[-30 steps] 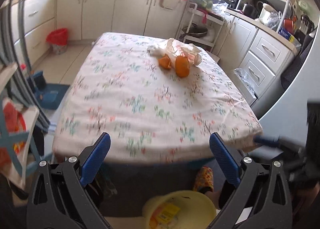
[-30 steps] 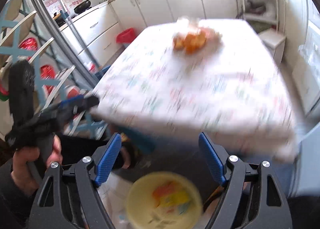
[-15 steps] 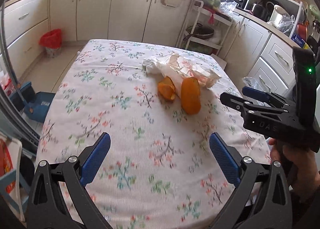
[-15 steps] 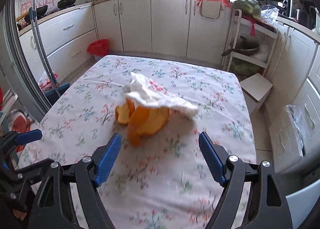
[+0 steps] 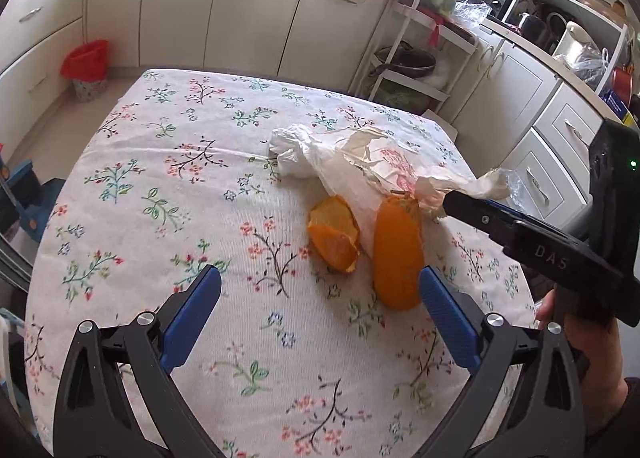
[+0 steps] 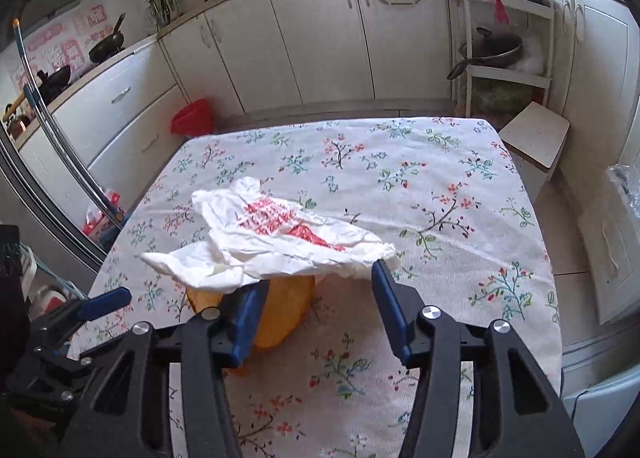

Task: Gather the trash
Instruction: 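Grasp the white plastic bag with the right gripper while the left gripper grasps an orange peel piece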

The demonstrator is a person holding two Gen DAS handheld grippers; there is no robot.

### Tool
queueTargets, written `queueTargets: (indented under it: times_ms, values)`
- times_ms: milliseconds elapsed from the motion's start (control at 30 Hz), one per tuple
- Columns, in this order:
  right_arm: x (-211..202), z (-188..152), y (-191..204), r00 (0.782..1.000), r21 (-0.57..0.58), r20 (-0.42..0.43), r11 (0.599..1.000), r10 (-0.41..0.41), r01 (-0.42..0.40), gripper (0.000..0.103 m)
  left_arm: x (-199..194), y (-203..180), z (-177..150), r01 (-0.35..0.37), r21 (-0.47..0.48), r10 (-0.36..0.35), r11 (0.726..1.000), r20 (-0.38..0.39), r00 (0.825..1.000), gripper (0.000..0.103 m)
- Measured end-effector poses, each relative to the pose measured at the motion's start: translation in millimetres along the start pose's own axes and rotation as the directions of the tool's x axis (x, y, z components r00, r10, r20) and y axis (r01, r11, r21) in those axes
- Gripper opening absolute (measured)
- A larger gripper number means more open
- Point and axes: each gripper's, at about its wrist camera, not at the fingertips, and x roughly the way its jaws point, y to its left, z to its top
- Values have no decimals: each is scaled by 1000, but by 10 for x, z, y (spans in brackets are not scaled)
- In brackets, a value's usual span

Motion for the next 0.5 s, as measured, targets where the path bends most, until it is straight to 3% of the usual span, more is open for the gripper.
queueTargets:
  times_ms: [100, 267, 433, 500]
  values:
    - [-7, 56, 5, 1000, 3, 23, 1000, 16, -16, 47, 97, -2, 64, -8, -11, 8, 1000, -2, 1000, 95]
    - [40, 130, -9, 999, 2, 27, 999, 37, -37, 28, 245, 30, 133, -23, -57, 23, 998, -13, 1000, 92]
    - [87, 161, 3, 999, -5, 21, 999, 39, -39, 24, 387, 133, 182, 13, -134, -18, 991, -31, 999, 66]
    - [117, 173, 21, 999, -20, 14, 999, 37, -37, 29, 427, 136, 179, 26, -139, -31, 990, -37, 999, 55]
